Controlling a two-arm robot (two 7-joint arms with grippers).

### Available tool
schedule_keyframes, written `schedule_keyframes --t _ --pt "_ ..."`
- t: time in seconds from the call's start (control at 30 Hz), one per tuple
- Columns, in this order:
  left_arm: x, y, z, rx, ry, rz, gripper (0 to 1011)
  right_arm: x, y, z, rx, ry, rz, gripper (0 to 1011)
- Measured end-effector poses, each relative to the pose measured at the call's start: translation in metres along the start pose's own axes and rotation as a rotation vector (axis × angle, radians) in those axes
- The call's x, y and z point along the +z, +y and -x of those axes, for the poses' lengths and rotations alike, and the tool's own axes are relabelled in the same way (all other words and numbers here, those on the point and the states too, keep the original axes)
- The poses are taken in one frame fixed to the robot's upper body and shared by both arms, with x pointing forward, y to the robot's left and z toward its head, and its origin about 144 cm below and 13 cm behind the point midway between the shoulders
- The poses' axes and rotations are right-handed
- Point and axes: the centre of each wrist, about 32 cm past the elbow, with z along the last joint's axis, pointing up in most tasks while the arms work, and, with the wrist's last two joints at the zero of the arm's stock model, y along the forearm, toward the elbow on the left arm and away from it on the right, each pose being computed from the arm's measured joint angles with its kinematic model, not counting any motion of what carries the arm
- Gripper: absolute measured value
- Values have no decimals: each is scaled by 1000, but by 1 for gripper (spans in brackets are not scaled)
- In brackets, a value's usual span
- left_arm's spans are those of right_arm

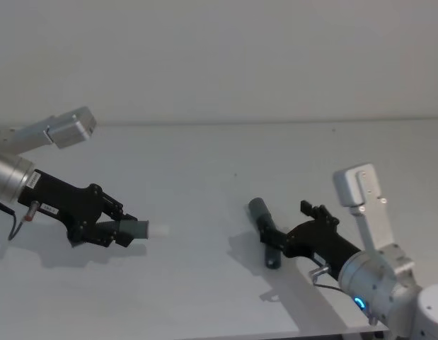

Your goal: Use both hands to pick up one end of the pipe from the table, align the ends, and insert them.

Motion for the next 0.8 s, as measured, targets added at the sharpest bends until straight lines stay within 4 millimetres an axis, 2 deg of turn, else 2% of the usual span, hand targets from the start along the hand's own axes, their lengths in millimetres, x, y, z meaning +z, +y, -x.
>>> schedule_keyframes --t 0.37,0.8 --pt "0 0 0 1 0 1 351 4 23 4 -1 -44 147 1004" --pt "0 0 0 1 0 2 351 8 39 2 -44 -67 215 1003"
